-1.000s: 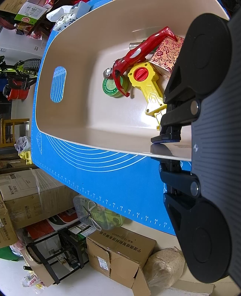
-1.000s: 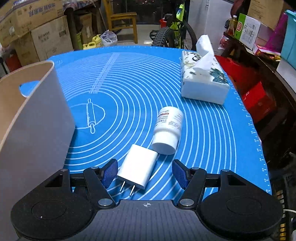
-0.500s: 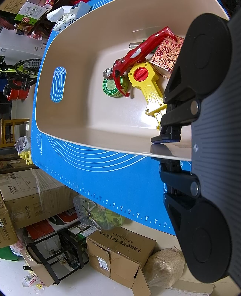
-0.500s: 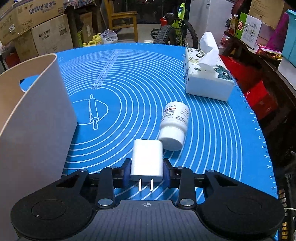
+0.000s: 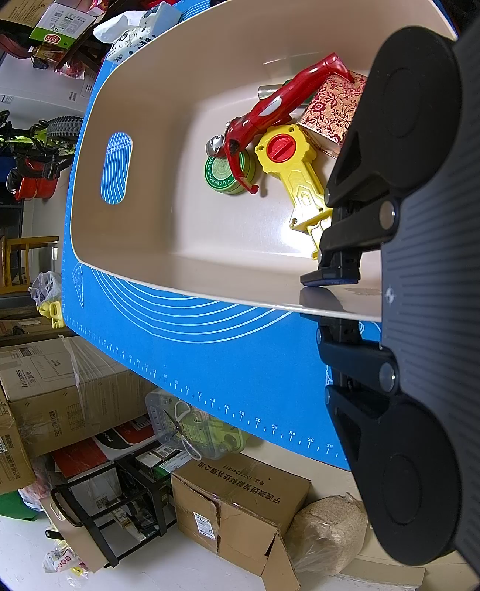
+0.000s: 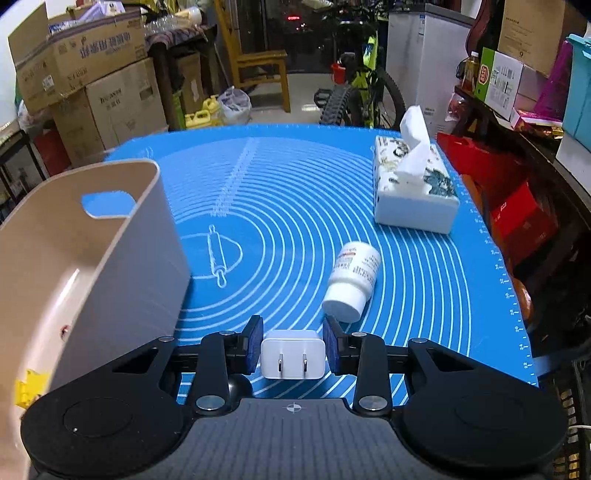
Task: Organize rigid objects
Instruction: 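Move the right tool to the white charger plug and grasp it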
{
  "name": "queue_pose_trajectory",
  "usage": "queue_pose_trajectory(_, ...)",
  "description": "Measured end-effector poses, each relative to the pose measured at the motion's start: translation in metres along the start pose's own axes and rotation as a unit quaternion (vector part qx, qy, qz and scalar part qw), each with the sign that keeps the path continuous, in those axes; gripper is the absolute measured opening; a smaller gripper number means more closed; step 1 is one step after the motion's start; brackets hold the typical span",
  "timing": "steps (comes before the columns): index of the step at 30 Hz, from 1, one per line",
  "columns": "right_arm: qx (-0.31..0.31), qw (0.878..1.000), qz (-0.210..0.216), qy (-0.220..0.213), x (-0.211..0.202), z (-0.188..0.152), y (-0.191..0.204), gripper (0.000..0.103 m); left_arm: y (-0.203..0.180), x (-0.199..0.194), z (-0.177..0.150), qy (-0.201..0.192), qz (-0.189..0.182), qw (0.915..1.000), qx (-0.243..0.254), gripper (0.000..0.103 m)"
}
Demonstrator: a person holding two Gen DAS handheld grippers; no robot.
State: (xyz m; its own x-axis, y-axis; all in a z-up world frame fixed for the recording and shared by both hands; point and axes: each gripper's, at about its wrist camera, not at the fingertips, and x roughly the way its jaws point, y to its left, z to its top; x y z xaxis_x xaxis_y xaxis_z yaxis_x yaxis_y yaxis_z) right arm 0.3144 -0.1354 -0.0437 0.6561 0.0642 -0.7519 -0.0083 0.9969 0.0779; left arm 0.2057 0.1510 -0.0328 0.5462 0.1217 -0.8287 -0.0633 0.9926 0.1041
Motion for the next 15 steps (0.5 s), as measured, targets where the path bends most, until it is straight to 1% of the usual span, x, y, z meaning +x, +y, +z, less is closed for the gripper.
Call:
queue_pose_trajectory(9, 0.025, 0.999, 0.026, -0.028, -0.033, 0.015, -0.003, 0.042, 0.000, 0.000, 0.000, 0.000, 0.000, 1.0000, 0.000, 0.013)
queue_pose_trajectory(15, 0.017, 0.996, 0.064, -0.066, -0.066, 0.027, 0.011, 0.042, 0.000, 0.000, 0.000, 0.000, 0.000, 1.0000, 0.000, 0.013)
